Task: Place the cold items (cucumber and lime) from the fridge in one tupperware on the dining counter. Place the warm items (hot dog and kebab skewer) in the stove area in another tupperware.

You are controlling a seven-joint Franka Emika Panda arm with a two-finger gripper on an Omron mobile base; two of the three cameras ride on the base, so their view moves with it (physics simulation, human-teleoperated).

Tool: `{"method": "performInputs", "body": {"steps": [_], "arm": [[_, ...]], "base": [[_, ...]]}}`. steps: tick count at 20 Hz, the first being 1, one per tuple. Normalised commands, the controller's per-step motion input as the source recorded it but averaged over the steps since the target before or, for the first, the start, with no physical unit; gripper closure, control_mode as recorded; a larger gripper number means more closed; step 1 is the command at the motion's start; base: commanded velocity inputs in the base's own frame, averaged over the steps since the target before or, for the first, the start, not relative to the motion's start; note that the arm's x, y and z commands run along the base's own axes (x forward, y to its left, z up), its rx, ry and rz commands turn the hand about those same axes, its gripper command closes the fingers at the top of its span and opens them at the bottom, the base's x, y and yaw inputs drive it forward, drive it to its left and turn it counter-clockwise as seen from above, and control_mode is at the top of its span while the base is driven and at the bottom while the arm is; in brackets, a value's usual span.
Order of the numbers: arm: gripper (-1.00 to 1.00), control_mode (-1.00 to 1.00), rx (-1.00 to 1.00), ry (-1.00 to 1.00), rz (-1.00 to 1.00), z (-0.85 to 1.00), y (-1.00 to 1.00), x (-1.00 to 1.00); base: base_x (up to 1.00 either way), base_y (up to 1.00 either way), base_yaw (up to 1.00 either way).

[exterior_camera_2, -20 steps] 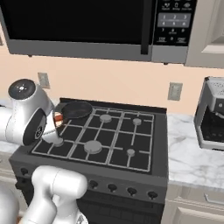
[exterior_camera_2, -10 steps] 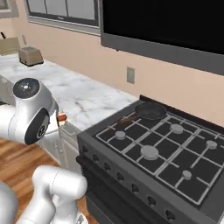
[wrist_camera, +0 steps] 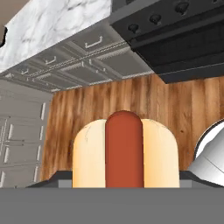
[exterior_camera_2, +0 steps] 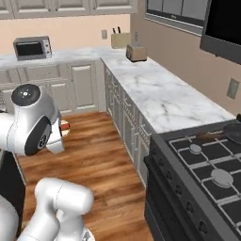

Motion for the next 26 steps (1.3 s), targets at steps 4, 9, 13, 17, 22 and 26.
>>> {"method": "performInputs", "body": {"steps": [4, 9, 13, 17, 22, 26], "arm": [[1.00, 1.00, 0.00, 0.00, 0.00, 0.00, 0.00, 0.00], [1.00, 1.00, 0.00, 0.00, 0.00, 0.00, 0.00, 0.00], [1.00, 1.00, 0.00, 0.00, 0.00, 0.00, 0.00, 0.00], [1.00, 1.00, 0.00, 0.00, 0.00, 0.00, 0.00, 0.00], [1.00, 1.00, 0.00, 0.00, 0.00, 0.00, 0.00, 0.00], [1.00, 1.00, 0.00, 0.00, 0.00, 0.00, 0.00, 0.00]], "base": [[-1.00, -0.05, 0.61], [-1.00, -0.45, 0.53], [-1.00, -0.15, 0.48], [-1.00, -0.04, 0.42], [-1.00, -0.01, 0.38], [-0.90, 0.16, 0.19]]}}
